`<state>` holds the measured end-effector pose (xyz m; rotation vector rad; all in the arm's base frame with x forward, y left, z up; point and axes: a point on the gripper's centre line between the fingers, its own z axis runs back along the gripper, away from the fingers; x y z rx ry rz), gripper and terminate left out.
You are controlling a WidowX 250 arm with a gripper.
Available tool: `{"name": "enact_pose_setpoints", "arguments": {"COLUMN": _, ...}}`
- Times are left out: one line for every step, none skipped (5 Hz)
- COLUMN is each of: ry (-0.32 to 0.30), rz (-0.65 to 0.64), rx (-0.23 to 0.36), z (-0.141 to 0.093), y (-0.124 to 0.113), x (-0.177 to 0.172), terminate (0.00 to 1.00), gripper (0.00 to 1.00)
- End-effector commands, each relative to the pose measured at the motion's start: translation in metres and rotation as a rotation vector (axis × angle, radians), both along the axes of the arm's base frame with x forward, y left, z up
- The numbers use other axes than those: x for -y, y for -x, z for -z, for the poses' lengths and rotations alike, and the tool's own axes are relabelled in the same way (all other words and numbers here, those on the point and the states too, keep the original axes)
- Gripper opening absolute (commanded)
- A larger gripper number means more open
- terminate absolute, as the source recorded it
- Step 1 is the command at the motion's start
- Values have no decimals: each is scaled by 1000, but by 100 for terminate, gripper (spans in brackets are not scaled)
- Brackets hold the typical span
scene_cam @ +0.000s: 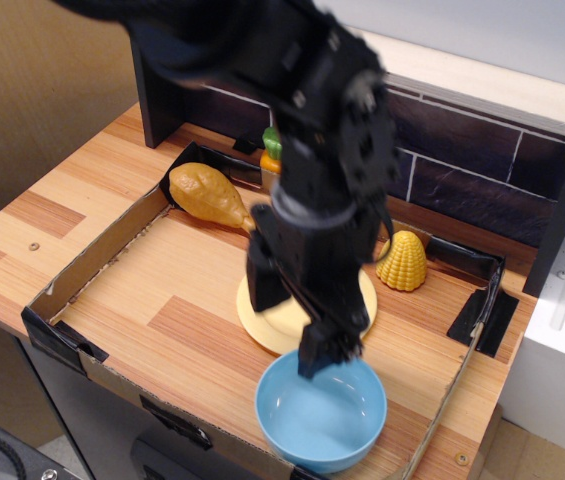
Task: Take bowl off plate
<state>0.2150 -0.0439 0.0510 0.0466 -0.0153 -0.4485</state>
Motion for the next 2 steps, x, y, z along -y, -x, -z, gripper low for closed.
{"name": "enact_pose_setpoints", "arguments": {"ry": -25, "rz": -49, "rx": -11, "z": -18, "y": -9, "x": -7, "terminate": 0, "gripper": 100}}
{"name": "enact_pose_setpoints", "arguments": {"ry": -25, "rz": -49, "rx": -11, "z": -18, "y": -9, "x": -7, "terminate": 100, "gripper": 100}}
